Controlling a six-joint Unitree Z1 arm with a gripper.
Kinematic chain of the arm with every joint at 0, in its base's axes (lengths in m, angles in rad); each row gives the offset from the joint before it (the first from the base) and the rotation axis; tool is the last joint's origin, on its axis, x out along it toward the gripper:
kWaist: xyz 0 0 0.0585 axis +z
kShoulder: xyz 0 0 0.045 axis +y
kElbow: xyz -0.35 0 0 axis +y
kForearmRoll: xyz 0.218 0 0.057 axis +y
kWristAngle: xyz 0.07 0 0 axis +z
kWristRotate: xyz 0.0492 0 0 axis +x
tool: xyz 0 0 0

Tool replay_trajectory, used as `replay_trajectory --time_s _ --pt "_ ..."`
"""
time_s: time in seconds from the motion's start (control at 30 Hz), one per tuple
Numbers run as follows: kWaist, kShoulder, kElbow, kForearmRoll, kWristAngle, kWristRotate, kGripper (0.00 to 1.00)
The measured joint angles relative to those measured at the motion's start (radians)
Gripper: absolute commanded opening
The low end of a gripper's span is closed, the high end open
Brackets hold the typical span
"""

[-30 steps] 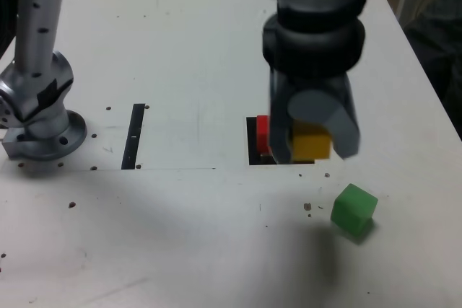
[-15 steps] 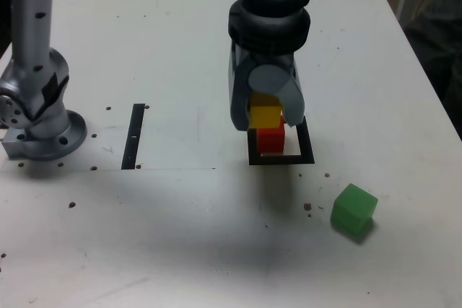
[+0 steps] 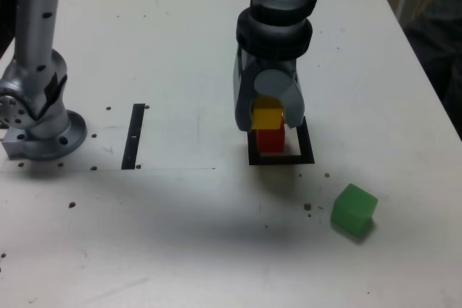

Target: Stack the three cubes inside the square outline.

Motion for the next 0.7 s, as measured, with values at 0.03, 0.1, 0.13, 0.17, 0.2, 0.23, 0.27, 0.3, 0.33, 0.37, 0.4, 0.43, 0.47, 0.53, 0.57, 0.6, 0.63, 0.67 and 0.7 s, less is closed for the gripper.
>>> replay_trajectory --time_s 0.03,0.1,0.13,0.17,0.2,0.23,0.27,0.3,0.33,0.37,0.4,0.43,0.47,0.53,0.57,0.6,0.63,0.67,0.7 --pt "0.004 0.002 0.002 -0.005 0.000 0.004 0.11" --pt "0.011 0.006 0.006 -0.012 0.000 0.010 0.11" --pt "0.014 0.008 0.007 -0.015 0.000 0.013 0.11" --pt "0.017 0.011 0.008 -0.019 0.000 0.015 0.11" --pt "0.020 0.012 0.008 -0.022 0.000 0.018 0.11" --pt "0.021 0.013 0.008 -0.025 0.000 0.020 0.11" --pt "0.022 0.013 0.007 -0.028 -0.001 0.021 0.11" --pt "0.022 0.013 0.007 -0.032 -0.001 0.022 0.11" --pt "0.022 0.013 0.006 -0.035 -0.001 0.023 0.11" --pt "0.023 0.013 0.006 -0.038 -0.001 0.023 0.11" --pt "0.025 0.013 0.006 -0.041 -0.001 0.023 0.12" --pt "0.027 0.013 0.006 -0.046 -0.001 0.023 0.12" --pt "0.030 0.013 0.008 -0.051 -0.001 0.023 0.12" --pt "0.034 0.013 0.014 -0.057 -0.001 0.024 0.12" --pt "0.035 0.014 0.015 -0.057 0.000 0.024 0.12" --pt "0.036 0.014 0.017 -0.060 0.000 0.024 0.12" --pt "0.036 0.014 0.018 -0.063 0.000 0.024 0.12" --pt "0.036 0.015 0.018 -0.064 0.000 0.024 0.12" --pt "0.036 0.015 0.018 -0.064 0.000 0.024 0.12"
